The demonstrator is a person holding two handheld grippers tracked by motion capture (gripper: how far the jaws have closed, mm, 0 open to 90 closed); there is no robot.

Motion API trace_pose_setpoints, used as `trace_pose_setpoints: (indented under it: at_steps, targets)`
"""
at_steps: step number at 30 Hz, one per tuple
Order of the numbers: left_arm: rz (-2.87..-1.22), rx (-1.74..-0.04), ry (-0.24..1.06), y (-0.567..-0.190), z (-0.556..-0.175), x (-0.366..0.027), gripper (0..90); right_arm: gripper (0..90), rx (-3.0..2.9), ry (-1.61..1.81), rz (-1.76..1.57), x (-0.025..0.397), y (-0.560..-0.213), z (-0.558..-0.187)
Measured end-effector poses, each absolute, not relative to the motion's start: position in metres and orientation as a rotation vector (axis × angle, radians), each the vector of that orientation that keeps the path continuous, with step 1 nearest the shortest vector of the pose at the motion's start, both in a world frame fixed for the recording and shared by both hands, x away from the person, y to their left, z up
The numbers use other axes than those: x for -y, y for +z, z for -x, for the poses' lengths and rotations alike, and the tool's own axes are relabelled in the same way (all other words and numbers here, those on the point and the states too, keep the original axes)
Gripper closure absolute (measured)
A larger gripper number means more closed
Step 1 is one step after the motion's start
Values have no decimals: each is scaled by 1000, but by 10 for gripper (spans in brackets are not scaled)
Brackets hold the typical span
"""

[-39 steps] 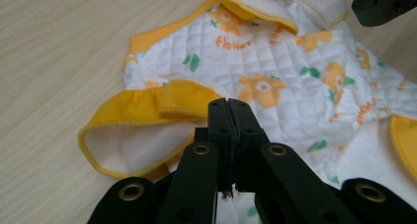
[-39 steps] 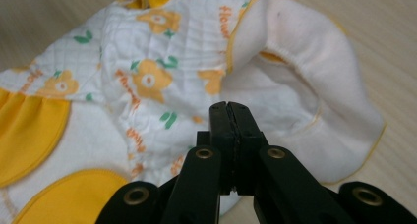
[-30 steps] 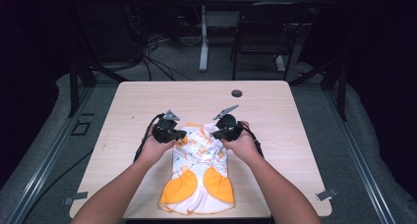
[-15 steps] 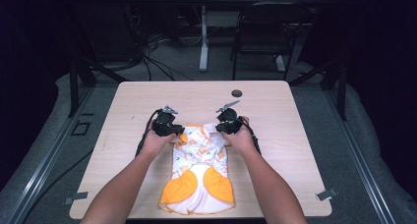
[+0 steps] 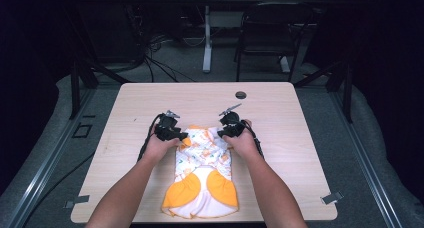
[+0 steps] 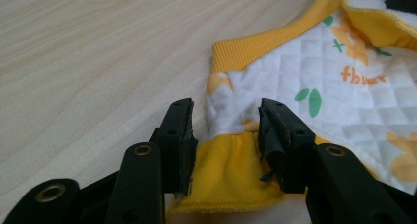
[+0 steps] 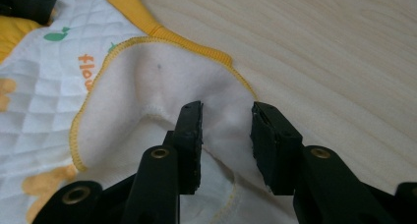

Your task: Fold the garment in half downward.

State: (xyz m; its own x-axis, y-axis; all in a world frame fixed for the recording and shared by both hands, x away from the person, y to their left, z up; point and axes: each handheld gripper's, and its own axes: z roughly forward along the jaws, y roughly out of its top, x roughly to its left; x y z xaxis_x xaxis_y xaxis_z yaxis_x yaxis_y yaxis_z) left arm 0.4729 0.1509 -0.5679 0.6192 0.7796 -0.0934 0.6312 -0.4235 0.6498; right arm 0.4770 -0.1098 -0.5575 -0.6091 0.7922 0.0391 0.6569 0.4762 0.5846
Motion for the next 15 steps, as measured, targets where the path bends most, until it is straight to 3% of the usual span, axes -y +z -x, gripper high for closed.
trace_pose_setpoints:
  at_steps: [5,13,15]
  targets:
    - [-2190,-1098,314,-572,-473,-150,522,553,-2493,792,-1250,111,-561,-479]
    - [-2191,-1084,330,-573,-471,-149,518,539,-2498,796,-1233,112,-564,-479]
    - [-2197,-1071,326,-573,-470,-148,573,544,-2512,781,-1218,113,-564,-479]
